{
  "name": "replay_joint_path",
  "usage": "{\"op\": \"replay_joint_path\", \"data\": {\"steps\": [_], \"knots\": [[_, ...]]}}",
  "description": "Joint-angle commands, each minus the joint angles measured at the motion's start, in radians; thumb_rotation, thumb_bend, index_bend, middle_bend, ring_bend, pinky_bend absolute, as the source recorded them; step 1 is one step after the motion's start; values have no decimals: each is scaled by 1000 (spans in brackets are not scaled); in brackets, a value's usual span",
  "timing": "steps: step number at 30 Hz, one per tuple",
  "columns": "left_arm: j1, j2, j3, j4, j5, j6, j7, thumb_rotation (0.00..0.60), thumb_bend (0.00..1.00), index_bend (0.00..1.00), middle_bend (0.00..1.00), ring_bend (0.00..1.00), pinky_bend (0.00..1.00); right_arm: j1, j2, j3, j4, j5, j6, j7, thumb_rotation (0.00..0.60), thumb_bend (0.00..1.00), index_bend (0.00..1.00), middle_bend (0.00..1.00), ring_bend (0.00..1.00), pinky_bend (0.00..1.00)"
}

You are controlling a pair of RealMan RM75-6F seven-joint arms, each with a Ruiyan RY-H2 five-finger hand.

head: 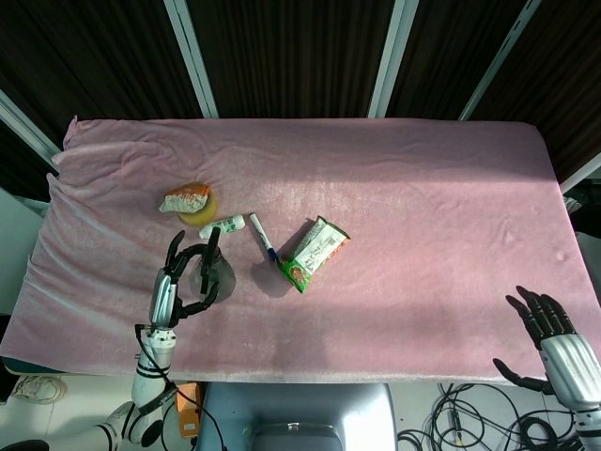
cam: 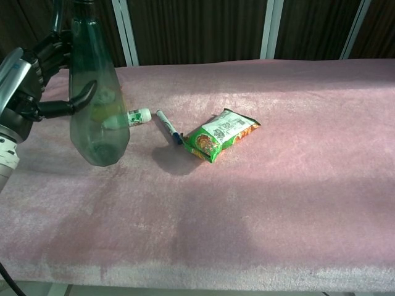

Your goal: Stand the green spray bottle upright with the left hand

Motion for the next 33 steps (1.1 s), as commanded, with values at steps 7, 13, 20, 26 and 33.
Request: {"op": "replay_joint_path", "data": {"steps": [7,13,20,26,33], "knots": [[19,-17,11,42,-32,-7,-83,600,541,747,654,346,35,0,0,1,2,2,1,2,600,368,0,0,0,20],[26,-26,24,80,-39,-17,-105,600,542,747,647,337,29,2,-5,-1,-1,0,-6,-11,600,368,0,0,0,20],[25,-35,31,111,-39,-18,-118,600,541,741,627,329,24,3,-6,-1,-3,2,-9,-18,600,368,0,0,0,20],[27,-43,38,151,-41,-22,-134,600,511,717,589,305,24,2,-6,-3,-1,1,-7,-16,600,367,0,0,0,20],[25,-46,39,175,-48,-34,-157,600,481,644,539,268,23,2,-9,-2,-2,3,-10,-24,600,368,0,0,0,20]]}}
